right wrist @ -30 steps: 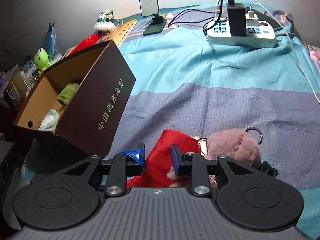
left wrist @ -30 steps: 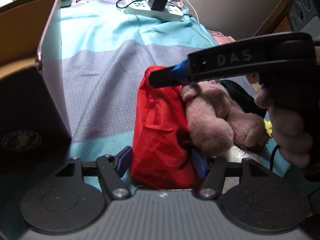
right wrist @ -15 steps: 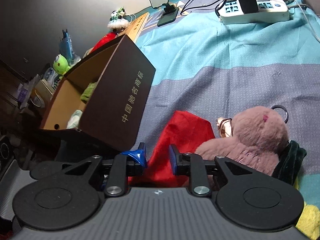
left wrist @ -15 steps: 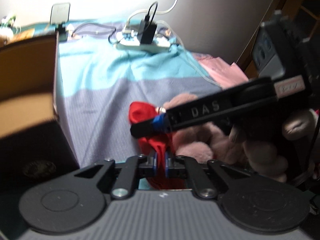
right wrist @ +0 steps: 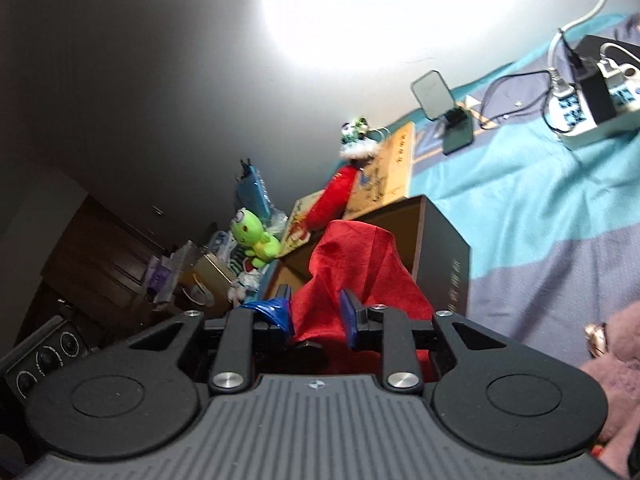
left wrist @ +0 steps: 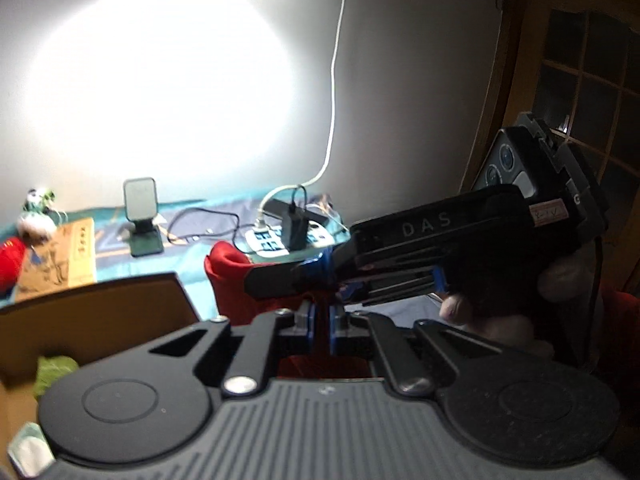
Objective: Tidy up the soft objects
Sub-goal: 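Carry the red cloth into the box and open the right gripper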
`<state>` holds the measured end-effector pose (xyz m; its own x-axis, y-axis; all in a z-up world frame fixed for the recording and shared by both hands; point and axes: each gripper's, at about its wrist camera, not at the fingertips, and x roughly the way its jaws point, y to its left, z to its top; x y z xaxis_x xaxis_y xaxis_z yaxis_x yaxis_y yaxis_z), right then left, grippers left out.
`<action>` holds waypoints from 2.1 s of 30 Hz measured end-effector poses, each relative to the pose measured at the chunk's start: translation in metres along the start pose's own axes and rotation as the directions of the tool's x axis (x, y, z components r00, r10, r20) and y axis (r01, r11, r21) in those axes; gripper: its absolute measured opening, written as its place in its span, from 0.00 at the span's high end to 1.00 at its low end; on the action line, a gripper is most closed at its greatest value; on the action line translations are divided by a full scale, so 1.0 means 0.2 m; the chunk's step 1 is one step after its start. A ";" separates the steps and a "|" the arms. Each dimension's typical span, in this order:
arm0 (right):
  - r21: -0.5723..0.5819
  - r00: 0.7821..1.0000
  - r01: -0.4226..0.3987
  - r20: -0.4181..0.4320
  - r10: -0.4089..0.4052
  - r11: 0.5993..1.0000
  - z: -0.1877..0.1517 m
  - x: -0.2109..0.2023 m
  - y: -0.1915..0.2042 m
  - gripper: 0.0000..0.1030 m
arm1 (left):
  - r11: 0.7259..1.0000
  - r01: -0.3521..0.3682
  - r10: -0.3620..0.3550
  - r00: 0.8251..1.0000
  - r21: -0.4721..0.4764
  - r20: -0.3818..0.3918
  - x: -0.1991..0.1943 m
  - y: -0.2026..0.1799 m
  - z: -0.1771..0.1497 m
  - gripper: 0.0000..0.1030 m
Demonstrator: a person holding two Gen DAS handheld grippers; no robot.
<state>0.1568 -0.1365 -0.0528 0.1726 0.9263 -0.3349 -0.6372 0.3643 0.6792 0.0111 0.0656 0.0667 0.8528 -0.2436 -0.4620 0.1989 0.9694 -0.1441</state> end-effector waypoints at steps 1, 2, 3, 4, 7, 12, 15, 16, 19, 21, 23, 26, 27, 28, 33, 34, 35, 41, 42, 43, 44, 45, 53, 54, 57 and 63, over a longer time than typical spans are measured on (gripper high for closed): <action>-0.008 1.000 -0.022 0.008 0.022 1.000 0.02 0.03 0.04 0.91 | 1.000 -0.023 0.023 1.000 0.010 0.012 -0.03 0.04 0.01 0.99; -0.017 0.999 -0.037 0.014 0.037 0.999 0.03 0.07 0.08 0.90 | 0.999 -0.050 0.049 0.999 0.017 0.020 -0.05 0.09 0.03 0.99; -0.029 0.999 -0.046 0.019 0.047 0.998 0.05 0.13 0.12 0.90 | 0.997 -0.077 0.077 0.997 0.023 0.025 -0.08 0.14 0.03 0.99; -0.043 0.998 -0.052 0.022 0.053 0.998 0.05 0.19 0.16 0.90 | 0.994 -0.104 0.103 0.994 0.026 0.026 -0.10 0.18 0.03 0.99; -0.078 0.998 -0.062 0.017 0.064 0.995 0.08 0.39 0.27 0.90 | 0.982 -0.185 0.184 0.983 0.032 0.027 -0.14 0.34 0.02 0.99; -0.095 0.997 -0.073 -0.031 0.071 0.993 0.07 0.76 0.38 0.89 | 0.956 -0.294 0.294 0.955 0.002 -0.020 -0.16 0.63 -0.07 0.99; -0.112 0.996 -0.052 -0.077 0.043 0.992 0.03 0.98 0.42 0.89 | 0.939 -0.342 0.339 0.937 -0.028 -0.079 -0.14 0.82 -0.16 0.99; -0.115 0.995 -0.040 -0.094 0.029 0.993 0.02 1.05 0.42 0.89 | 0.933 -0.359 0.354 0.930 -0.037 -0.099 -0.13 0.87 -0.19 0.99; -0.118 0.989 -0.009 -0.144 -0.008 0.993 -0.04 1.23 0.41 0.89 | 0.910 -0.409 0.393 0.904 -0.070 -0.168 -0.09 1.02 -0.28 0.99; -0.110 0.984 0.011 -0.177 -0.031 0.994 -0.07 1.33 0.40 0.89 | 0.895 -0.438 0.415 0.885 -0.078 -0.213 -0.06 1.10 -0.34 0.98; -0.114 0.978 0.029 -0.202 -0.051 0.993 -0.11 1.41 0.41 0.89 | 0.885 -0.458 0.425 0.869 -0.088 -0.252 -0.05 1.15 -0.38 0.98; -0.115 0.971 0.053 -0.227 -0.079 0.992 -0.14 1.48 0.41 0.89 | 0.883 -0.458 0.415 0.865 -0.103 -0.282 -0.04 1.20 -0.42 0.95; -0.109 0.969 0.062 -0.231 -0.086 0.992 -0.15 1.49 0.41 0.88 | 0.887 -0.452 0.409 0.867 -0.099 -0.286 -0.05 1.19 -0.42 0.89; -0.104 0.968 0.068 -0.235 -0.091 0.992 -0.15 1.50 0.40 0.88 | 0.888 -0.449 0.406 0.867 -0.098 -0.289 -0.06 1.18 -0.42 0.81; -0.068 0.969 0.080 -0.230 -0.093 0.994 -0.15 1.48 0.38 0.88 | 0.892 -0.439 0.398 0.875 -0.105 -0.275 -0.13 1.13 -0.41 0.44; -0.066 0.971 0.079 -0.222 -0.092 0.995 -0.15 1.46 0.38 0.88 | 0.892 -0.440 0.399 0.874 -0.104 -0.276 -0.15 1.12 -0.41 0.44; -0.060 0.972 0.077 -0.216 -0.088 0.995 -0.15 1.45 0.38 0.88 | 0.890 -0.443 0.401 0.871 -0.102 -0.282 -0.17 1.10 -0.41 0.44; -0.026 0.982 0.078 -0.171 -0.081 0.997 -0.16 1.31 0.37 0.87 | 0.864 -0.492 0.435 0.836 -0.107 -0.333 -0.22 1.04 -0.38 0.44; -0.026 0.983 0.079 -0.163 -0.083 0.996 -0.16 1.29 0.37 0.87 | 0.859 -0.501 0.441 0.829 -0.108 -0.343 -0.23 1.03 -0.37 0.44; -0.028 0.985 0.080 -0.154 -0.083 0.996 -0.17 1.26 0.37 0.87 | 0.854 -0.509 0.446 0.823 -0.107 -0.352 -0.23 1.01 -0.36 0.44; -0.031 0.985 0.082 -0.147 -0.086 0.996 -0.17 1.23 0.37 0.87 | 0.849 -0.518 0.454 0.816 -0.103 -0.359 -0.23 1.00 -0.35 0.44; -0.035 0.986 0.086 -0.139 -0.090 0.996 -0.18 1.21 0.38 0.87 | 0.844 -0.527 0.464 0.809 -0.096 -0.362 -0.24 0.98 -0.35 0.44; -0.043 0.990 0.069 -0.119 -0.074 0.997 -0.23 1.00 0.39 0.87 | 0.817 -0.573 0.508 0.768 -0.065 -0.391 -0.25 0.83 -0.34 0.44; -0.045 0.990 0.065 -0.119 -0.070 0.997 -0.24 0.97 0.40 0.87 | 0.815 -0.576 0.510 0.765 -0.064 -0.394 -0.25 0.81 -0.34 0.44; -0.044 0.991 0.051 -0.119 -0.056 0.998 -0.26 0.90 0.40 0.86 | 0.811 -0.582 0.514 0.757 -0.058 -0.404 -0.24 0.73 -0.35 0.44; -0.044 0.991 0.048 -0.124 -0.054 0.998 -0.32 0.75 0.37 0.86 | 0.812 -0.583 0.516 0.747 -0.040 -0.420 -0.21 0.58 -0.37 0.44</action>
<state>0.0871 0.0232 -0.0956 0.1117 0.8862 -0.4496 -0.6607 0.4041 0.6326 -0.0381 0.1870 0.0040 0.5364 0.3050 -0.7869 -0.3547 0.9275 0.1178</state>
